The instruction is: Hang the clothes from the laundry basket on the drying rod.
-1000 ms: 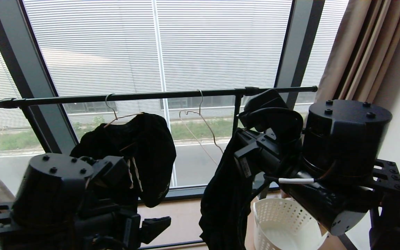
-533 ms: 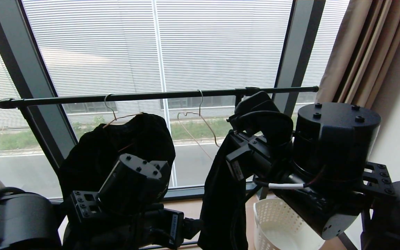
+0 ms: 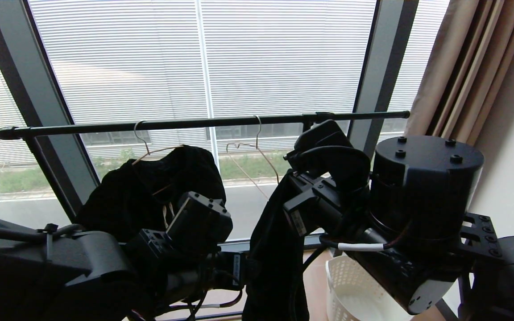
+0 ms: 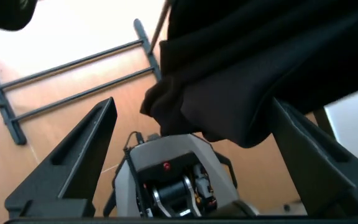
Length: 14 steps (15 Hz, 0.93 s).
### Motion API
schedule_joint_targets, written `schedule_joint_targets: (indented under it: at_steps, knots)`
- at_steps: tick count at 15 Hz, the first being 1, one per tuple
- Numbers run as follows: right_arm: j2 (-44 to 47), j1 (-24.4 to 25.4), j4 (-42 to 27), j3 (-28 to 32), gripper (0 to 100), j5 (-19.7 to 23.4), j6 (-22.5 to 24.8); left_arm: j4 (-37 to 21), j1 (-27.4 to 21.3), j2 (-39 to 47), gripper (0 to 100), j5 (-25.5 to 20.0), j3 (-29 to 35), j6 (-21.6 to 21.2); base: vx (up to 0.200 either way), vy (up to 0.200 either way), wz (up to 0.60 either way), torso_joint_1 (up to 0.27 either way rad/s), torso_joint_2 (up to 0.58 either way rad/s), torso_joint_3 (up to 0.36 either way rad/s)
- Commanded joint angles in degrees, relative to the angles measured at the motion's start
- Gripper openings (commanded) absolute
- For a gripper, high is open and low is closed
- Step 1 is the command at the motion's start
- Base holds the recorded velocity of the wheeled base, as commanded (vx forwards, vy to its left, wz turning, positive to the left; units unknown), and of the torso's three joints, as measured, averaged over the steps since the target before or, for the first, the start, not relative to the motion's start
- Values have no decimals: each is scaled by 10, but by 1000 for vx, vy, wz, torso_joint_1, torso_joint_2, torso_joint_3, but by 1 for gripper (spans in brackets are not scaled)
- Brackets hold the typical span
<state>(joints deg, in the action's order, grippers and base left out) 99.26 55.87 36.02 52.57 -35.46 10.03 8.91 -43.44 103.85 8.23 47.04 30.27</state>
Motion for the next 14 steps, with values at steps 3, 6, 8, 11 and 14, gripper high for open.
schedule_joint_targets:
  at_steps: [3,6,8,11,14]
  knots:
    - [1,1,0,-3,0,0,-1,1,37,29,100,10,17,8,0,0,0,0,0,0]
    - [1,1,0,-2,0,0,-1,1,31,28,100,10,23,8,0,0,0,0,0,0]
    - [1,1,0,-1,0,0,-1,-1,12,28,100,9,22,8,0,0,0,0,0,0]
    - [1,1,1,1,0,-1,-1,-1,-14,30,100,9,23,8,0,0,0,0,0,0]
    - [0,1,1,5,0,-10,-1,-1,-39,36,100,9,23,10,0,0,0,0,0,0]
